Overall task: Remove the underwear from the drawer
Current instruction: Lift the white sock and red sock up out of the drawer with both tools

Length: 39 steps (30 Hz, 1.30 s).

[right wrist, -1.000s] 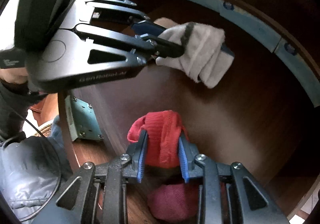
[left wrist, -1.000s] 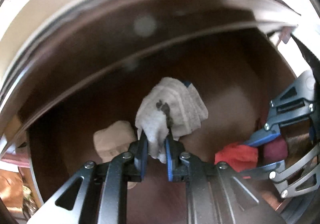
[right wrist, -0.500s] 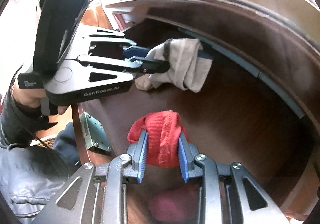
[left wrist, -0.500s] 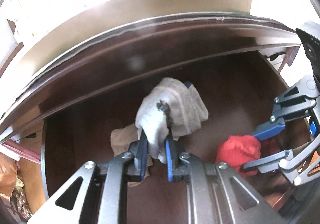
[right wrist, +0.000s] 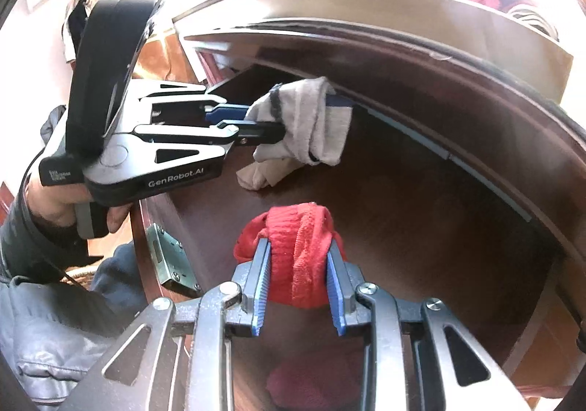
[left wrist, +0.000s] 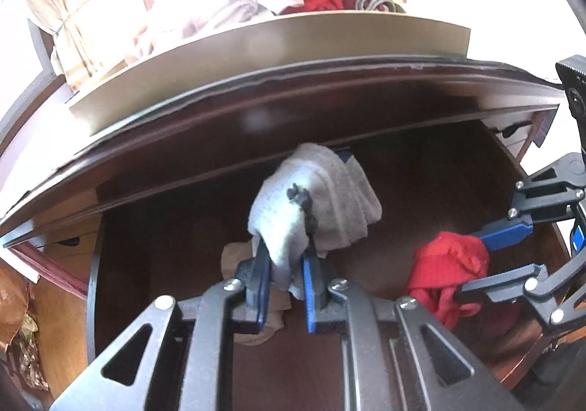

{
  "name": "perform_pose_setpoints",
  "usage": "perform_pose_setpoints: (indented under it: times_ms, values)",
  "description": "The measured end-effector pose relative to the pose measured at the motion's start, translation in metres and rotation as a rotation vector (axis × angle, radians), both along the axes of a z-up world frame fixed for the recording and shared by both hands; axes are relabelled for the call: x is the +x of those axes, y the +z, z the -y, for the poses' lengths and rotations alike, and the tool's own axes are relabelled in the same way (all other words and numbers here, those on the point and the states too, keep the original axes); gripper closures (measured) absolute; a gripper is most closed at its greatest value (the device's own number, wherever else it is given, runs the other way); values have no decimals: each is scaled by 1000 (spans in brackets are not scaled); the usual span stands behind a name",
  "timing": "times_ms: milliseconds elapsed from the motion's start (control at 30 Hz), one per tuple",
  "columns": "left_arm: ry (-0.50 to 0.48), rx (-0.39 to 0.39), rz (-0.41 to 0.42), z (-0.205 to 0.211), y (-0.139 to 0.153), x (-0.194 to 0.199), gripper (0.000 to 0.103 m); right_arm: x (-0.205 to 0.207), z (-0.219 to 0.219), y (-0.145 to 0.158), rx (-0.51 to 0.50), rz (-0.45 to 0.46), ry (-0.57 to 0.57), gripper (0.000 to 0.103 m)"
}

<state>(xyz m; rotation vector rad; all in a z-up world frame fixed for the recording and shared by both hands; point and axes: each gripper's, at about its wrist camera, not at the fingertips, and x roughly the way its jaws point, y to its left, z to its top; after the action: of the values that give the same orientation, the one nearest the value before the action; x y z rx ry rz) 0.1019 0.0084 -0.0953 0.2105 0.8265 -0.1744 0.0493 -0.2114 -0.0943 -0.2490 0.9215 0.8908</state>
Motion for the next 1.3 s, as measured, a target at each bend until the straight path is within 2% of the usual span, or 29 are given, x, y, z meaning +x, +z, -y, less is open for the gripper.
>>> perform_pose_setpoints:
  times_ms: [333,533,1067,1300]
  values:
    - [27,-25,58,-5,10,-25,90,-4,8,7,37,49,-23,73]
    - [41,-38,93,-7,-3,-36,90,-11,18,13,60,81,-38,73]
    - [61,-52,157,-11,-4,-60,90,-27,35,22,102,161,-61,73]
    - [83,-60,193,-14,-2,-64,90,-30,42,24,112,165,-68,73]
